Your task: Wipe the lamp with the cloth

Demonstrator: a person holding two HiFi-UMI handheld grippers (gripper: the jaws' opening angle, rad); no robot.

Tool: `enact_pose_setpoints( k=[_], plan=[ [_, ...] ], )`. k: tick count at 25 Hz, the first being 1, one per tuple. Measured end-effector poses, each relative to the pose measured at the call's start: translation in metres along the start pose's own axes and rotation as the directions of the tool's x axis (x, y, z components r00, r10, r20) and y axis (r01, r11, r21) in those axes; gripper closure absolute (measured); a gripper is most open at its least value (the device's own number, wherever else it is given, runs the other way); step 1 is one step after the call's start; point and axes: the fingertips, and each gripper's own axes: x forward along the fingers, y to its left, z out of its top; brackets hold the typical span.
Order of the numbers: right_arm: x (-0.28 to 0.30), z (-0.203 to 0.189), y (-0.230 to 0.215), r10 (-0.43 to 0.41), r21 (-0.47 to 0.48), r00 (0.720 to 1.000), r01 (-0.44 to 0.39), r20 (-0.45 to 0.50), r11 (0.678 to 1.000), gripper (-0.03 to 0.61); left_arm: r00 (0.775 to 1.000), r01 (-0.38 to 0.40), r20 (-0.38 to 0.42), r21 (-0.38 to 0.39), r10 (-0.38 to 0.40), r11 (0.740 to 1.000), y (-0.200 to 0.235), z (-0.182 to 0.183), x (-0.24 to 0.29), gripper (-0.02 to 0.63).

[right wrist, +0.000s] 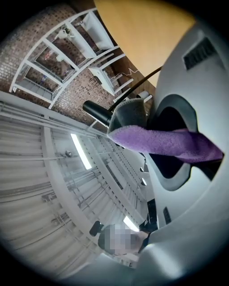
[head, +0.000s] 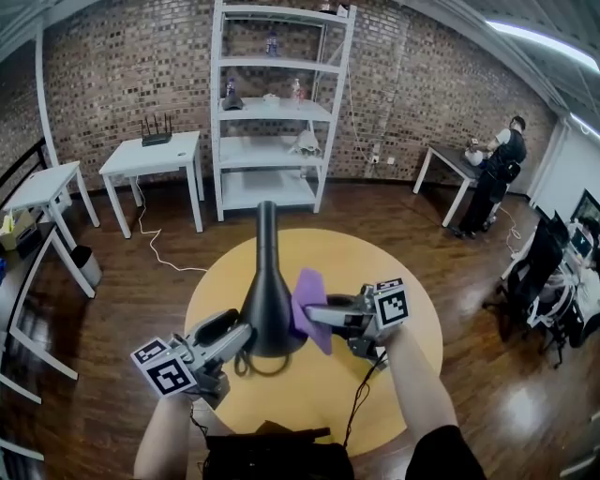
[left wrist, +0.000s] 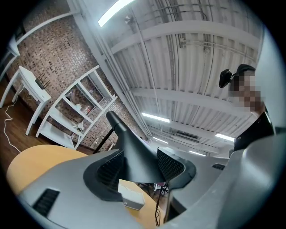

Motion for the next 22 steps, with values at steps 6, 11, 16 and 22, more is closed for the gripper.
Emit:
enact_pose_setpoints(
  k=[6,11,16,22],
  plan=[
    [-0.014,-0.016,0.003,0.057,0.050,0.992,-0.063,0.111,0.997,0.457,1.000,-0.022,0.002,0.023,0.022,0.999,-0.003,0.003,0.002,0.394],
    [-0.016,-0.001,-0.006,0.075,-0.020,0.991,-0.073,0.115,0.997,0.457,0.998,-0.057,0.001,0.037,0.057,0.998,-0.006,0.001,0.004,0.396],
    [-0.018,0.081,-0.069,-0.079,0.060,0.939,0.062,0.336,0.996,0.457,0.994,-0.096,-0.034,0.099,0.100,0.990,-0.011,-0.009,0.007,0.402],
    [-0.018,0.161,-0.144,-0.198,0.369,0.773,-0.050,0.603,0.928,0.457,0.983,-0.182,0.023,0.115,0.180,0.977,-0.018,-0.014,0.004,0.412]
  ],
)
